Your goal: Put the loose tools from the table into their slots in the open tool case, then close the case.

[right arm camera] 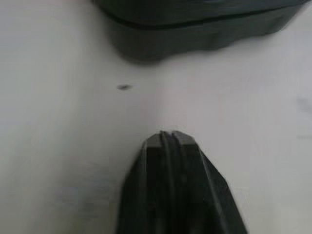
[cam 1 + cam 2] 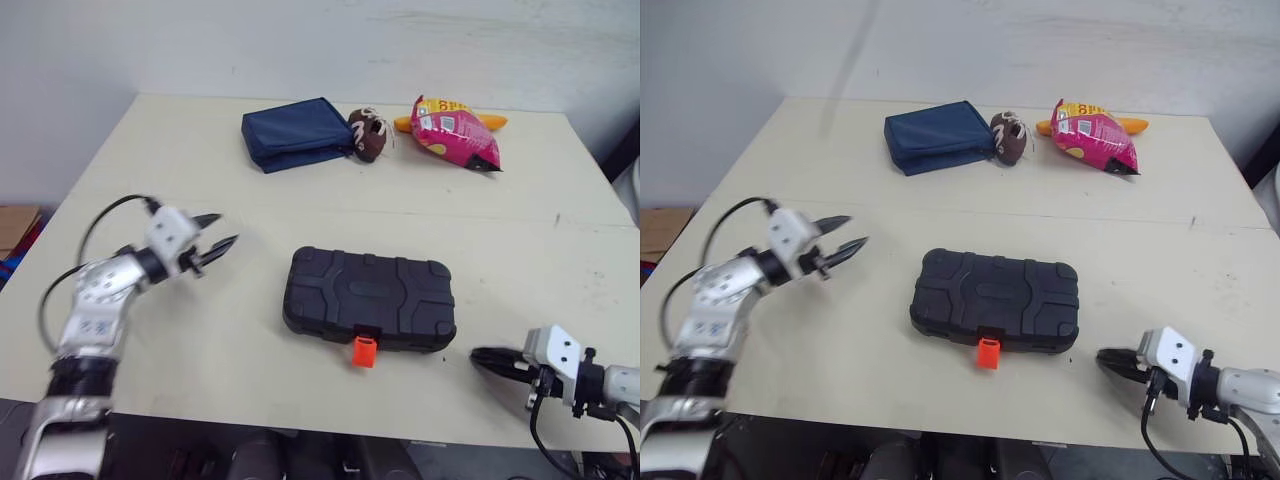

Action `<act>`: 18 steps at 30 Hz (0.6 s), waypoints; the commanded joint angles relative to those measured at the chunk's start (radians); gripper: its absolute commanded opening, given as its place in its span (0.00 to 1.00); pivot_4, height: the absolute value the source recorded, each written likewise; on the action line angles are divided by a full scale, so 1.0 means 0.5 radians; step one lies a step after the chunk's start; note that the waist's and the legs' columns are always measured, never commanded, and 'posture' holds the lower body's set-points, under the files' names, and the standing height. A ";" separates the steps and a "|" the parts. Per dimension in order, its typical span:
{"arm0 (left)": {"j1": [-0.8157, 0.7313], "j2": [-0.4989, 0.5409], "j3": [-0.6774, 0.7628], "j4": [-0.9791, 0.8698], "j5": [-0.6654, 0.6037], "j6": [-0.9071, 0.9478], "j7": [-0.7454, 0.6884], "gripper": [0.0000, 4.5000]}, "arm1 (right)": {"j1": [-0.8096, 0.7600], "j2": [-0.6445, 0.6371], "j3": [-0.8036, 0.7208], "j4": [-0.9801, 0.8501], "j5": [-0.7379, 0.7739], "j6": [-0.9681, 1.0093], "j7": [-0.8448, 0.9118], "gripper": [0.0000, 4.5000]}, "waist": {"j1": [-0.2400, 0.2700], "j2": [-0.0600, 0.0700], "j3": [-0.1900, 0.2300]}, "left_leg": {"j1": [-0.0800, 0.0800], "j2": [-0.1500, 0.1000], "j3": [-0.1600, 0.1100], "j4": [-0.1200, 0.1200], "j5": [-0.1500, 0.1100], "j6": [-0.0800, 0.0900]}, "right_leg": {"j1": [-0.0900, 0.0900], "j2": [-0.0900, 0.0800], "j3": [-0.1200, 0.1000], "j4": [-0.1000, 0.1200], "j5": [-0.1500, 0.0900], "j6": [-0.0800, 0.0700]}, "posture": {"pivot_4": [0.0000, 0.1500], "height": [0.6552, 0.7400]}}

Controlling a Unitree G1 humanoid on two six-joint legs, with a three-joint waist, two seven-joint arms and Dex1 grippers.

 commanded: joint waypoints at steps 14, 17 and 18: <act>-1.038 -0.540 -0.326 1.602 0.498 -0.542 -0.127 0.02 | -0.414 0.343 0.262 -0.037 -0.437 0.215 0.061 0.00 | -0.040 -0.017 0.000 | -0.002 0.003 0.004 0.001 0.001 -0.003 | -0.002 0.003 -0.001 -0.006 0.001 0.002 | 1.00 1.00; -1.006 -0.547 -0.327 1.609 0.495 -0.604 -0.292 0.02 | -0.556 0.445 0.245 0.074 -0.478 0.192 0.003 0.00 | -0.049 -0.026 -0.003 | 0.003 0.004 0.005 0.002 0.002 -0.005 | 0.000 0.003 -0.001 -0.003 0.002 0.001 | 1.00 1.00; -0.994 -0.546 -0.321 1.600 0.489 -0.611 -0.331 0.02 | -0.593 0.470 0.238 0.104 -0.487 0.188 0.001 0.00 | -0.046 -0.027 -0.004 | 0.003 0.004 0.006 0.002 0.002 -0.005 | 0.000 0.002 -0.002 -0.002 0.003 -0.002 | 1.00 1.00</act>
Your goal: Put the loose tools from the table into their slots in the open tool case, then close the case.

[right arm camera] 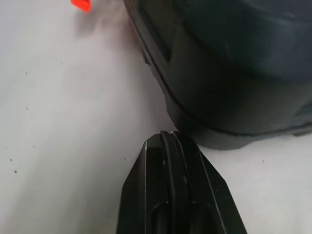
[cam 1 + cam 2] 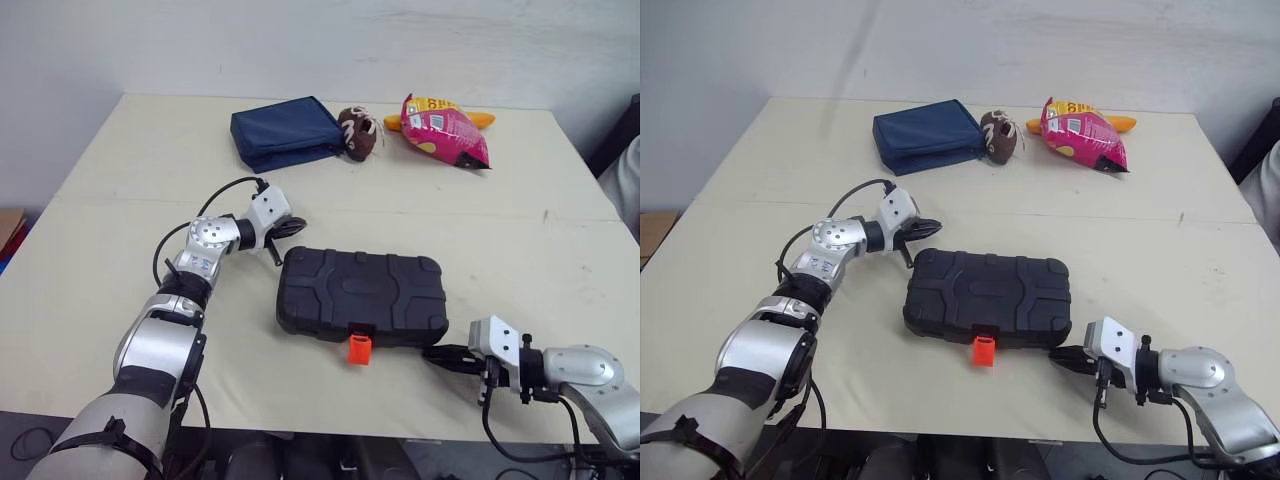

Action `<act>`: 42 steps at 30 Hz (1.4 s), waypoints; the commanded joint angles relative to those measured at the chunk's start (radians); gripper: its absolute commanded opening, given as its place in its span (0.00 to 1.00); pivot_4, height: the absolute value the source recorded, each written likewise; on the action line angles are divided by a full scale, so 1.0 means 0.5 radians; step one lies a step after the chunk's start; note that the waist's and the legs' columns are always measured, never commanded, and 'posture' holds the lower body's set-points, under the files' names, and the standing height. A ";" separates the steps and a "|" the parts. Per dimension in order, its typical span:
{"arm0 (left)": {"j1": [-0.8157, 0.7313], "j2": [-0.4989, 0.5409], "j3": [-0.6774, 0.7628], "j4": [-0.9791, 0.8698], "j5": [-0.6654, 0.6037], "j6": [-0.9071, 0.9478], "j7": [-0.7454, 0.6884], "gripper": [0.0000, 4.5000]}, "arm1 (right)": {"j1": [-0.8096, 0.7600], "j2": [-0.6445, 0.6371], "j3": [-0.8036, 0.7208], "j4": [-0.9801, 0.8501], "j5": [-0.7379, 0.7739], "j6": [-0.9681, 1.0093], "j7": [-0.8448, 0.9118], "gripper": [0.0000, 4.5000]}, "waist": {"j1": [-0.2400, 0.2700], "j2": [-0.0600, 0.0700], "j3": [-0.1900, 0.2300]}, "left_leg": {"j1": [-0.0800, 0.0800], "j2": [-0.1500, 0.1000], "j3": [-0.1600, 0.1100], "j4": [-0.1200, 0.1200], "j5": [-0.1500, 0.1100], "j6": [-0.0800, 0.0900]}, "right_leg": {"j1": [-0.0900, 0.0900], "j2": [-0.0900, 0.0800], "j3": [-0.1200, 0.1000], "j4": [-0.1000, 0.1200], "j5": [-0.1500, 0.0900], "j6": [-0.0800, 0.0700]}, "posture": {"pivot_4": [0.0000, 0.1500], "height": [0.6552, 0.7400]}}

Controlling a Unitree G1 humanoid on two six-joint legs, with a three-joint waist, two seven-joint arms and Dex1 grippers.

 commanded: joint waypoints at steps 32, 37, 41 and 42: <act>0.667 0.129 0.069 -2.012 -0.568 1.009 -0.268 0.02 | -0.473 0.390 -0.404 0.087 0.045 0.045 -0.362 0.00 | 0.026 0.017 0.006 | -0.009 -0.003 0.000 0.001 0.003 0.001 | -0.009 -0.003 0.002 0.005 0.002 -0.002 | 1.00 1.00; 0.443 -0.030 -0.190 -1.657 -0.365 0.814 -0.333 0.02 | -0.379 0.398 -0.370 -0.257 0.034 0.219 -0.471 0.00 | 0.013 0.019 0.006 | -0.009 -0.004 0.000 0.000 0.003 0.001 | -0.008 -0.002 0.004 0.003 0.002 -0.001 | 1.00 1.00; 0.321 -0.181 -0.305 -1.441 -0.303 0.826 -0.371 0.02 | -0.395 0.407 -0.283 -0.367 -0.039 0.321 -0.539 0.00 | 0.010 0.019 0.006 | -0.010 -0.003 -0.002 -0.001 0.004 0.000 | -0.011 0.000 0.003 0.003 0.002 -0.001 | 1.00 1.00; 0.317 -0.206 -0.314 -1.412 -0.310 0.831 -0.401 0.02 | -0.404 0.415 -0.269 -0.371 -0.043 0.336 -0.553 0.00 | 0.010 0.019 0.006 | -0.011 -0.003 -0.002 -0.002 0.004 0.000 | -0.011 0.001 0.004 0.003 0.001 -0.001 | 1.00 1.00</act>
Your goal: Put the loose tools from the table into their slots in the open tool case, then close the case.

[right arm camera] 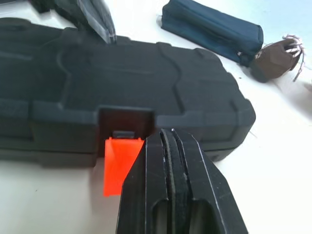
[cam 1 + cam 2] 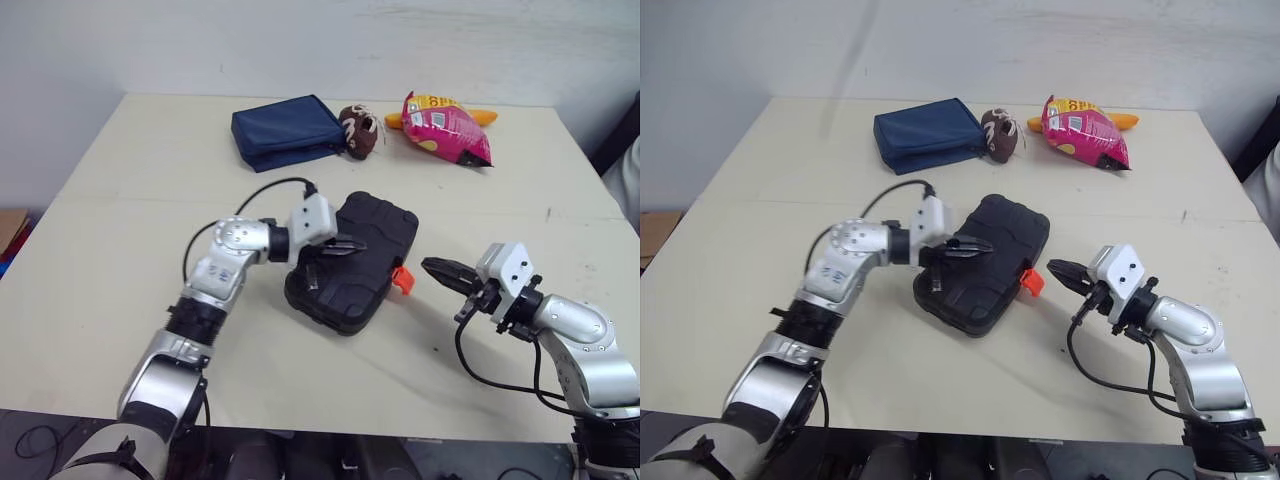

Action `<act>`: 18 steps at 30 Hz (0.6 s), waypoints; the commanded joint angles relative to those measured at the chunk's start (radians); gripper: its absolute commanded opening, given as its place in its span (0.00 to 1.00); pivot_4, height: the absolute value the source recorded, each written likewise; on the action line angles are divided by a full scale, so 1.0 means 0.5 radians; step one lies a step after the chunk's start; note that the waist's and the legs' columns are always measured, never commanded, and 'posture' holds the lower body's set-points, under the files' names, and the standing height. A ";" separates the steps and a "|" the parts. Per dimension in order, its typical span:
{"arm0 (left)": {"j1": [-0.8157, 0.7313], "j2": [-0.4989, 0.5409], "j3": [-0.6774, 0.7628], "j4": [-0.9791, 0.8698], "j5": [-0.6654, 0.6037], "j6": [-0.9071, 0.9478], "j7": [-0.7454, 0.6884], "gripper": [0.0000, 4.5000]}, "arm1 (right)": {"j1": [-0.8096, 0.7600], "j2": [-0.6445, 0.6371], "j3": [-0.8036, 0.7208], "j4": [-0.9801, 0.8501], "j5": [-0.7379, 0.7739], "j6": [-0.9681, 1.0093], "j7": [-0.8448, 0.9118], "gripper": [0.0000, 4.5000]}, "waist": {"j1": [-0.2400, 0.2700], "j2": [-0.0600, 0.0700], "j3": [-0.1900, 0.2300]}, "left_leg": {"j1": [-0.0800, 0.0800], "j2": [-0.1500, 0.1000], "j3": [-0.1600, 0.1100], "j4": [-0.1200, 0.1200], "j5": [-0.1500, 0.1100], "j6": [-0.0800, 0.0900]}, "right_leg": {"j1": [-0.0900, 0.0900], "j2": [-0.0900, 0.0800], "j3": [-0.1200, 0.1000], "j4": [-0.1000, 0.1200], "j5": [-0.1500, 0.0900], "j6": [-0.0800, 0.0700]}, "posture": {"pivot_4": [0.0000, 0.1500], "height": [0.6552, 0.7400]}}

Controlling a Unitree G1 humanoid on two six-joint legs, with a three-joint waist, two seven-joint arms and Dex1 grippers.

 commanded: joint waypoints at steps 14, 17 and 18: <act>-0.080 -0.104 -0.078 0.300 0.226 0.028 0.139 0.02 | -0.145 -0.030 0.170 0.007 -0.136 0.144 0.012 0.00 | 0.009 0.000 0.000 | 0.000 -0.002 -0.002 0.002 0.000 0.003 | 0.003 -0.002 0.000 -0.001 -0.001 0.001 | 1.00 1.00; -0.074 -0.087 -0.073 0.307 0.229 0.017 0.132 0.02 | -0.121 -0.078 0.151 0.018 -0.145 0.194 0.034 0.00 | 0.007 0.000 -0.001 | 0.002 -0.002 -0.002 0.002 0.000 0.003 | 0.005 -0.002 0.000 -0.001 -0.001 0.001 | 1.00 1.00; -0.074 -0.083 -0.069 0.309 0.230 0.017 0.134 0.02 | -0.107 -0.095 0.143 0.016 -0.143 0.203 0.043 0.00 | 0.006 0.000 -0.001 | 0.002 -0.002 -0.002 0.001 0.000 0.003 | 0.005 -0.002 0.000 -0.001 -0.001 0.001 | 1.00 1.00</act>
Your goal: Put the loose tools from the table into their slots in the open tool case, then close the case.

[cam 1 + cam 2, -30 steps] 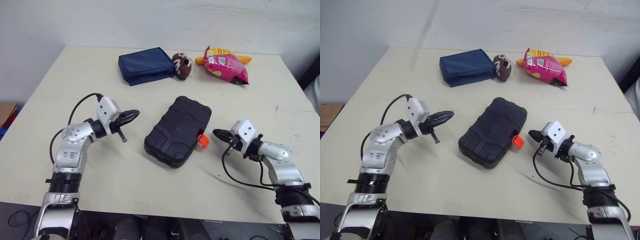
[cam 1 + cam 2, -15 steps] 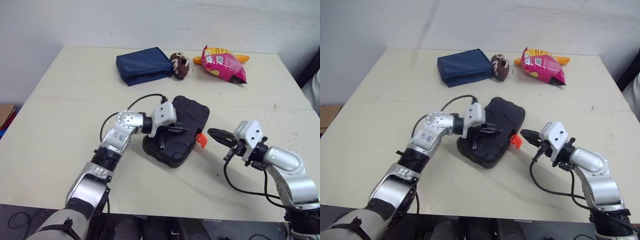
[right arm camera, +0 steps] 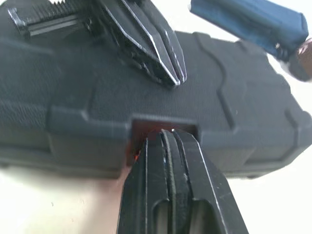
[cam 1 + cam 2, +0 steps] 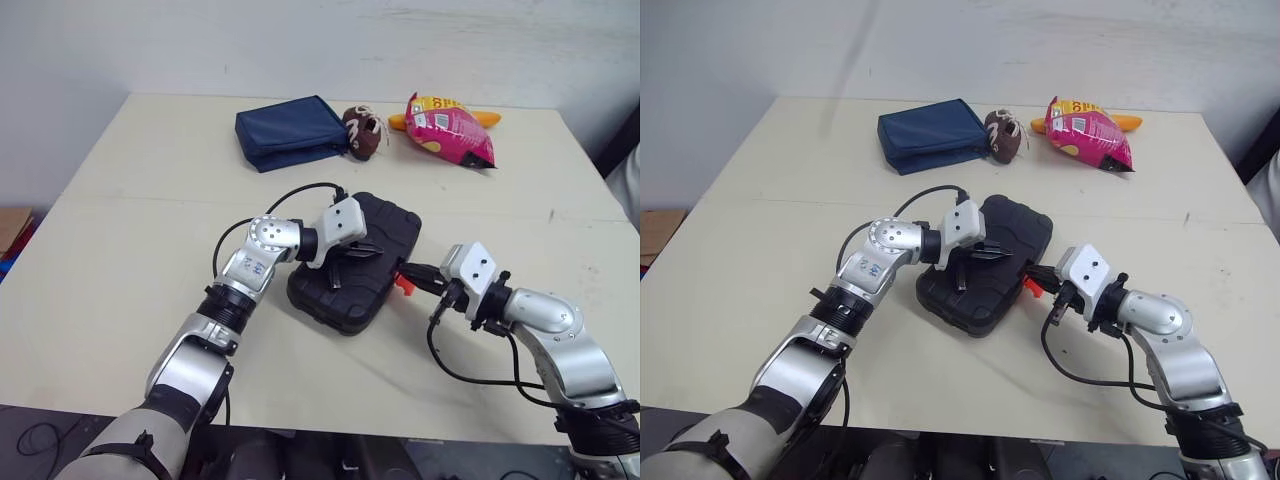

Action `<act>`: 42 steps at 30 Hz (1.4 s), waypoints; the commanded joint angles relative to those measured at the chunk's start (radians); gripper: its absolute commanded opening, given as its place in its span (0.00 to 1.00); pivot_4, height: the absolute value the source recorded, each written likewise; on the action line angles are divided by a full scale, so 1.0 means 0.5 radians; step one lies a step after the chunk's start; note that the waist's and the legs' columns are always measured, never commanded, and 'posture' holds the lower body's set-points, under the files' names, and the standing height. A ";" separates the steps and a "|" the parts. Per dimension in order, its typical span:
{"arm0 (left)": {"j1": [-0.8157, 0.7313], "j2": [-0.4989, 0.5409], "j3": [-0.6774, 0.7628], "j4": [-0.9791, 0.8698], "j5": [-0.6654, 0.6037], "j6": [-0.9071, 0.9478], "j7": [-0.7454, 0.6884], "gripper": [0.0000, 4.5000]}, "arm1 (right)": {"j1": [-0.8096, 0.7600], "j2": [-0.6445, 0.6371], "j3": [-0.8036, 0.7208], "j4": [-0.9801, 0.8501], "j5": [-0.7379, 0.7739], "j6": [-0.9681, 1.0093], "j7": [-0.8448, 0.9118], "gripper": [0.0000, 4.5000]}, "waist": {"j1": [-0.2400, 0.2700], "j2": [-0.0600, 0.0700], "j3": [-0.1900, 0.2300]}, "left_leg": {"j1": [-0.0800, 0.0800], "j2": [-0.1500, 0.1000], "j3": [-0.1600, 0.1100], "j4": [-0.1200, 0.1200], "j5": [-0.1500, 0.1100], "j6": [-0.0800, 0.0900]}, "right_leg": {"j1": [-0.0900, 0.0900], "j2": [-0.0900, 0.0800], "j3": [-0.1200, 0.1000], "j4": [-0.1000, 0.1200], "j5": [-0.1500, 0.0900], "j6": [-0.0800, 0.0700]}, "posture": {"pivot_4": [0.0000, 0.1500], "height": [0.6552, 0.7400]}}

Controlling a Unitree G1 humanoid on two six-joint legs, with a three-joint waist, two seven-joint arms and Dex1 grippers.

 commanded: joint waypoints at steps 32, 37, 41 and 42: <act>0.191 0.091 -0.195 0.210 0.173 0.049 -0.115 0.02 | -0.184 0.134 0.106 0.294 -0.170 -0.332 0.117 0.00 | -0.020 0.005 -0.004 | 0.008 0.001 0.000 -0.003 0.000 -0.002 | 0.006 0.001 0.000 0.000 0.000 0.000 | 1.00 1.00; 0.199 0.099 -0.212 0.232 0.170 0.049 -0.174 0.02 | -0.255 0.106 0.068 0.236 -0.112 -0.301 0.156 0.00 | -0.029 0.006 -0.005 | 0.009 0.002 0.000 -0.004 0.000 -0.002 | 0.006 0.002 0.000 0.000 0.000 0.000 | 1.00 1.00; 0.206 0.083 -0.205 0.214 0.145 0.110 -0.203 0.02 | -0.322 0.113 0.063 0.300 -0.085 -0.257 0.197 0.00 | -0.063 0.007 -0.012 | 0.010 0.002 0.000 -0.005 0.000 -0.002 | 0.008 0.002 0.000 0.000 0.000 0.000 | 1.00 1.00; 0.207 0.081 -0.204 0.216 0.147 0.112 -0.204 0.02 | -0.330 0.103 0.076 0.313 -0.097 -0.267 0.219 0.00 | -0.064 0.007 -0.014 | 0.011 0.002 0.000 -0.005 0.000 -0.002 | 0.008 0.002 0.000 0.000 -0.001 0.001 | 1.00 1.00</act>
